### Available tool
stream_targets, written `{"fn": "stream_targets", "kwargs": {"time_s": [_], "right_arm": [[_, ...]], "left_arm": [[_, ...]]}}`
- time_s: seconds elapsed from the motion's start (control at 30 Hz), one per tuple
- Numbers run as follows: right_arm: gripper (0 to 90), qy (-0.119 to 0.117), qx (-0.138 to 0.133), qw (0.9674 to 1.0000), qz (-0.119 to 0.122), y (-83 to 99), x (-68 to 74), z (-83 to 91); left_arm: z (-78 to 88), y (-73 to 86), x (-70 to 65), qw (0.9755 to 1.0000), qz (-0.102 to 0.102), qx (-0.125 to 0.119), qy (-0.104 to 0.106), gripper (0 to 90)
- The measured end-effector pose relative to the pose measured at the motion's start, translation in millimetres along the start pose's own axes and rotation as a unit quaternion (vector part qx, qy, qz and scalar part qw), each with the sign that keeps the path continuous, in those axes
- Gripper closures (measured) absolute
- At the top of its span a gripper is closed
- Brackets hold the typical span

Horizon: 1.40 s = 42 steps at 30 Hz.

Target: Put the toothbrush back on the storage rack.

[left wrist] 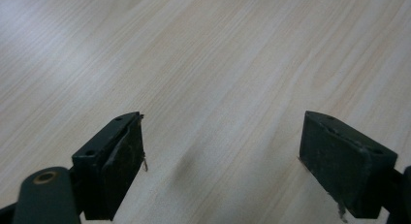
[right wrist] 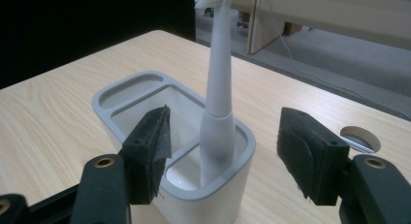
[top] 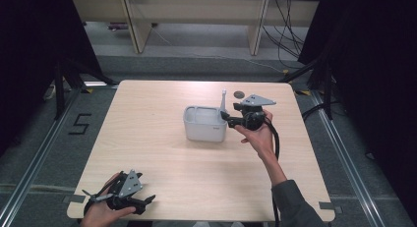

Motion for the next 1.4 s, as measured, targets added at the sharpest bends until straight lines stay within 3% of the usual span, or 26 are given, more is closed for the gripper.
{"fn": "stream_targets", "kwargs": {"time_s": [0.3,0.37,0.47,0.57,0.7,0.73,0.8,0.83,0.9,0.97,1.0,1.1,1.17,1.23,1.27,1.33,1.4], "right_arm": [[36.9,-0.002,0.001,1.0000,-0.005,4.8,0.9,14.3],[36.8,0.003,-0.001,1.0000,0.005,6.4,-1.5,17.1],[36.8,-0.002,-0.002,0.9999,-0.011,10.4,0.8,21.1],[36.7,0.005,-0.005,1.0000,0.000,13.4,-0.4,23.9],[36.1,0.002,0.000,0.9999,-0.013,16.9,3.8,26.8],[35.9,-0.006,-0.005,1.0000,0.002,16.2,3.9,25.4],[35.4,0.002,-0.001,1.0000,0.001,18.9,3.4,26.9],[35.2,0.002,0.002,0.9999,-0.014,21.0,5.6,27.3],[34.7,-0.006,0.004,0.9999,-0.008,23.2,6.0,27.4],[33.6,-0.004,0.008,0.9998,-0.016,25.7,6.1,28.9],[33.5,0.002,0.007,1.0000,-0.004,25.7,3.4,29.7],[32.7,0.003,0.012,0.9999,-0.006,28.1,3.7,32.5],[32.4,0.001,0.012,0.9996,-0.024,29.3,6.9,33.0],[32.0,0.003,0.009,0.9999,-0.007,29.2,5.5,34.1],[31.8,0.000,0.015,0.9997,-0.021,30.7,8.4,35.0],[31.6,0.003,0.010,0.9999,-0.009,30.2,7.2,35.4],[30.9,0.000,0.018,0.9995,-0.027,32.6,11.6,37.8]], "left_arm": [[0.0,-0.1,0.0,1.0000,0.000,0.000,0.000,15.6],[0.1,-0.3,-0.1,1.0000,0.001,-0.001,0.000,15.6],[0.1,-0.2,0.4,1.0000,-0.001,0.000,-0.001,15.6],[0.0,-0.3,-0.2,1.0000,0.000,0.000,0.000,15.6],[0.1,-0.4,0.0,1.0000,0.001,-0.001,0.000,15.6],[0.0,-0.3,-0.1,1.0000,0.000,0.000,0.000,15.6],[0.0,-0.3,-0.7,1.0000,0.000,-0.001,0.001,15.6],[0.5,-0.1,-0.4,1.0000,-0.002,0.001,0.000,15.6],[0.6,-0.3,0.1,1.0000,-0.002,0.000,-0.001,15.6],[0.6,-0.3,0.3,1.0000,-0.002,0.000,-0.001,15.6],[0.7,-0.4,0.1,1.0000,-0.003,0.000,-0.001,15.6],[0.5,-0.6,-0.1,1.0000,-0.002,0.000,-0.001,15.6],[0.6,-0.6,-0.3,1.0000,-0.002,-0.001,0.000,15.6],[0.7,-0.7,-0.1,1.0000,-0.002,0.000,0.000,15.6],[0.7,-0.7,0.1,1.0000,-0.002,-0.001,-0.001,15.6],[0.7,-0.6,-0.2,1.0000,-0.002,0.000,0.000,15.6],[0.7,-0.6,0.1,1.0000,-0.002,0.000,0.000,15.6]]}}
Point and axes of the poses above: each handheld gripper's, and its own axes: z roughly backward along the jaws, y roughly out of its underside, x roughly to its left, the point moved 10 cm from there along -z, roughly forward along the jaws, and after that the axes turned 1 degree about x, right-handed, at the moved point
